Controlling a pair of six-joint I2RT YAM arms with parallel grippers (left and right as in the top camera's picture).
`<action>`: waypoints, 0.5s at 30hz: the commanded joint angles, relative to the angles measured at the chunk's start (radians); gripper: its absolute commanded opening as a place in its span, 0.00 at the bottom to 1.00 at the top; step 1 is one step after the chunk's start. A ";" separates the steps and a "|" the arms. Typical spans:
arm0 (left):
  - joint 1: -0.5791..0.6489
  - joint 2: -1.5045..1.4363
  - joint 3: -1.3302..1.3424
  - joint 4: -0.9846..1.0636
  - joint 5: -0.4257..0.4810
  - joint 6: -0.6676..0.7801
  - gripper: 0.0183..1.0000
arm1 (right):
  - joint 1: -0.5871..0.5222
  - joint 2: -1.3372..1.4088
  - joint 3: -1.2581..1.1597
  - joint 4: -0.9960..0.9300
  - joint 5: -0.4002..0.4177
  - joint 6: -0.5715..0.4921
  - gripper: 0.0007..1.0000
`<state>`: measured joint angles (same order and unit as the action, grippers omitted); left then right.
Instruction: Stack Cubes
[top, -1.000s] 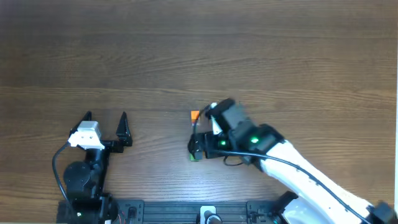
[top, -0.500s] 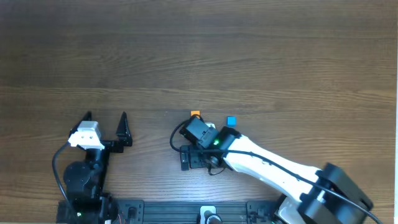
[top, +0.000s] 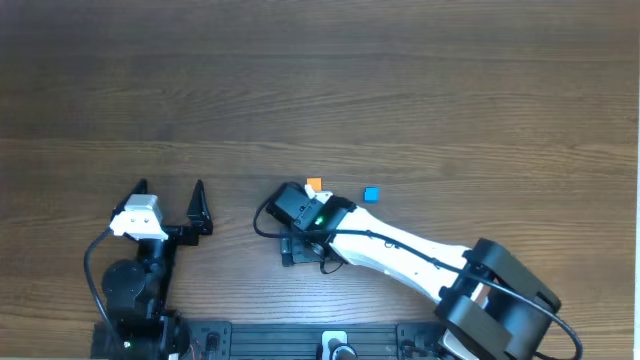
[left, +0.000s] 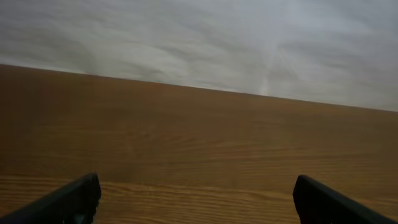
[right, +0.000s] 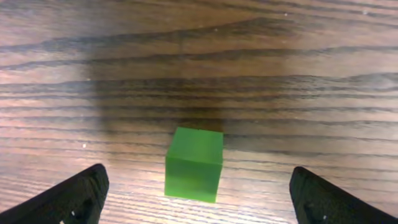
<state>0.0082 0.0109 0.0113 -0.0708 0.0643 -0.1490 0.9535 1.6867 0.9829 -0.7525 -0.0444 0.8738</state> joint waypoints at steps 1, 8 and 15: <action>0.007 -0.004 -0.005 -0.001 0.010 0.018 1.00 | 0.022 0.027 0.026 -0.022 0.056 0.049 0.91; 0.007 -0.004 -0.005 -0.001 0.010 0.018 1.00 | 0.043 0.034 0.026 -0.027 0.080 0.097 0.83; 0.007 -0.004 -0.005 -0.001 0.010 0.018 1.00 | 0.049 0.060 0.029 -0.026 0.096 0.137 0.78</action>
<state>0.0082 0.0109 0.0113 -0.0708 0.0647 -0.1490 0.9932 1.7267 0.9867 -0.7784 0.0185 0.9714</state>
